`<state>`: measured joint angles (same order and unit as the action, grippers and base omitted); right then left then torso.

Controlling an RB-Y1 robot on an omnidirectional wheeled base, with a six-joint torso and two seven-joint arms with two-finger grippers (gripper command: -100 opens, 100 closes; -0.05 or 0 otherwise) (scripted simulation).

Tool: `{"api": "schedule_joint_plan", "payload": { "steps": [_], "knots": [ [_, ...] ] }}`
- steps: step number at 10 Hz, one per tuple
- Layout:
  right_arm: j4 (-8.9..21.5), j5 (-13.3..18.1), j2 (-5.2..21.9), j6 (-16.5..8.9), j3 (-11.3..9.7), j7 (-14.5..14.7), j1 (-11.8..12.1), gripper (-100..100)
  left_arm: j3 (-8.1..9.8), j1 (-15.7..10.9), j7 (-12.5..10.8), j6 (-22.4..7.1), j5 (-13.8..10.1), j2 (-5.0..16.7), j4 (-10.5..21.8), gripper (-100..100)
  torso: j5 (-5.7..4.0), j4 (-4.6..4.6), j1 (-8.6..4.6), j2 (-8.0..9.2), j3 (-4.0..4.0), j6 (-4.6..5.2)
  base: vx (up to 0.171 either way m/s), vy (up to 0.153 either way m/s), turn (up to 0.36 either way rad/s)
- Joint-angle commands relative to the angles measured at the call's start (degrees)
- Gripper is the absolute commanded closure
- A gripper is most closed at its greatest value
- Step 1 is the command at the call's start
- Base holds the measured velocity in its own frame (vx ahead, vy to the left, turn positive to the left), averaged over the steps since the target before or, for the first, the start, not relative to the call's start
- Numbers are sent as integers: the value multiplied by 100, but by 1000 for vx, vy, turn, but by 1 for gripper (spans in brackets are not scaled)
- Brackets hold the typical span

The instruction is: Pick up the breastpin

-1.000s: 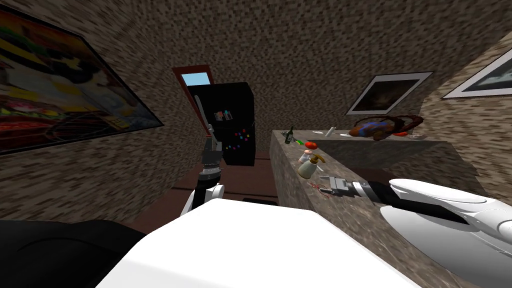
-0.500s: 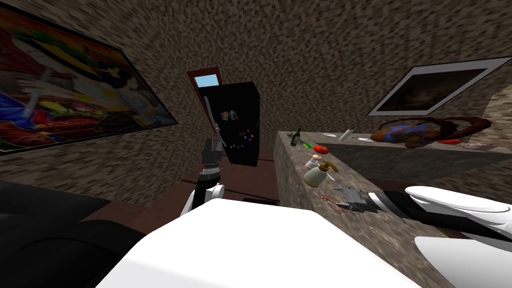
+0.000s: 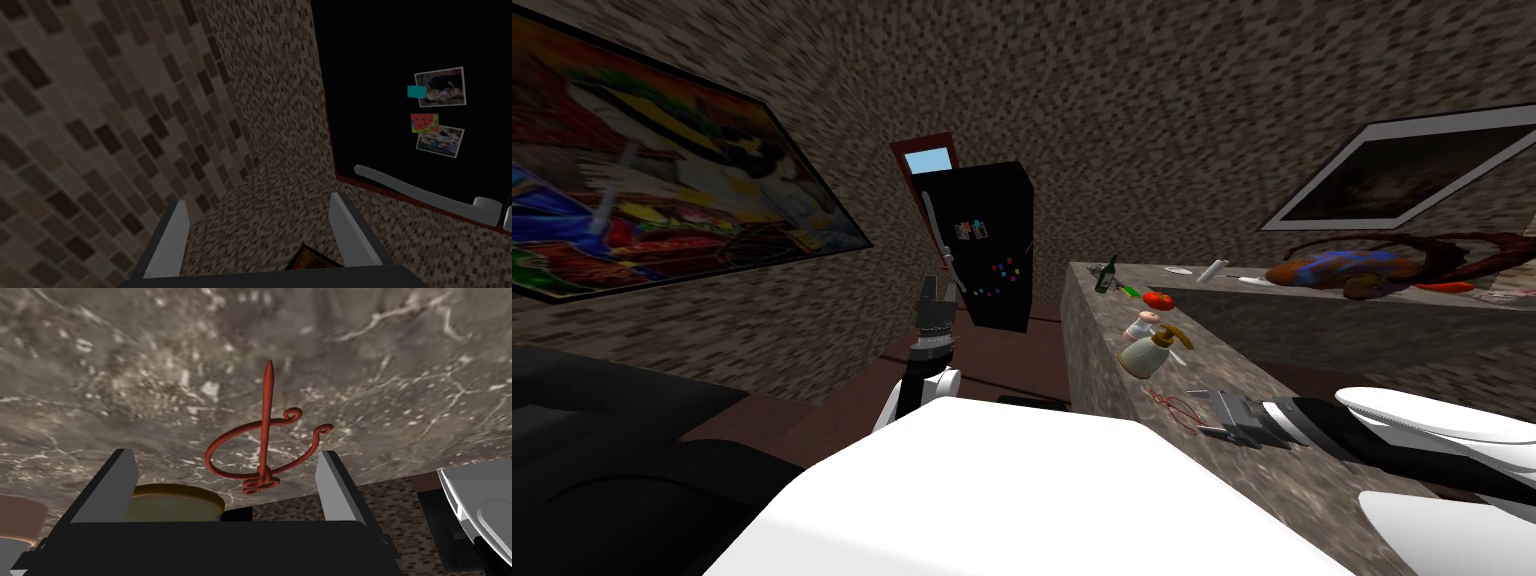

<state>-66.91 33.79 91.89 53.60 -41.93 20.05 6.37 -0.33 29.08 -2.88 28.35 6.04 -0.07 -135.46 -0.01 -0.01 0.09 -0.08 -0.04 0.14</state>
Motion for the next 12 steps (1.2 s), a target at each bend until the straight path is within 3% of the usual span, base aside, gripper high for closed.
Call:
{"api": "schedule_joint_plan", "payload": {
  "steps": [1,3,4,5,9,10,11,12],
  "knots": [
    [66,41,-162,-97,-12,35,30,-100,0,0,0,0,0,0,0,0,0,0,0,0,0,0,5,4,60],
    [132,82,-325,-193,-24,71,60,-100,0,0,0,0,0,0,0,0,0,-1,4,-4,-3,-2,9,8,63],
    [92,60,-262,-174,-17,58,61,-100,0,0,0,0,0,0,0,0,-2,-2,3,-6,-4,-2,0,0,0],
    [102,67,-274,-177,-19,60,57,100,0,0,0,0,0,0,0,0,-1,-1,2,-5,-3,-1,0,0,0],
    [102,65,-272,-177,-19,57,58,100,0,0,0,0,0,0,0,0,-2,-1,1,-3,-2,-2,0,0,0],
    [102,65,-272,-177,-19,58,57,0,0,0,0,0,0,0,0,0,-2,-1,0,-3,-2,-2,0,0,0],
    [40,25,-97,-58,-7,21,18,100,0,0,0,0,0,0,0,0,-2,-1,0,-3,-2,-2,-7,-6,-95],
    [13,8,-32,-19,-2,7,6,100,0,0,0,0,0,0,0,0,1,0,-1,1,1,4,-11,-8,-90]
  ]
}}
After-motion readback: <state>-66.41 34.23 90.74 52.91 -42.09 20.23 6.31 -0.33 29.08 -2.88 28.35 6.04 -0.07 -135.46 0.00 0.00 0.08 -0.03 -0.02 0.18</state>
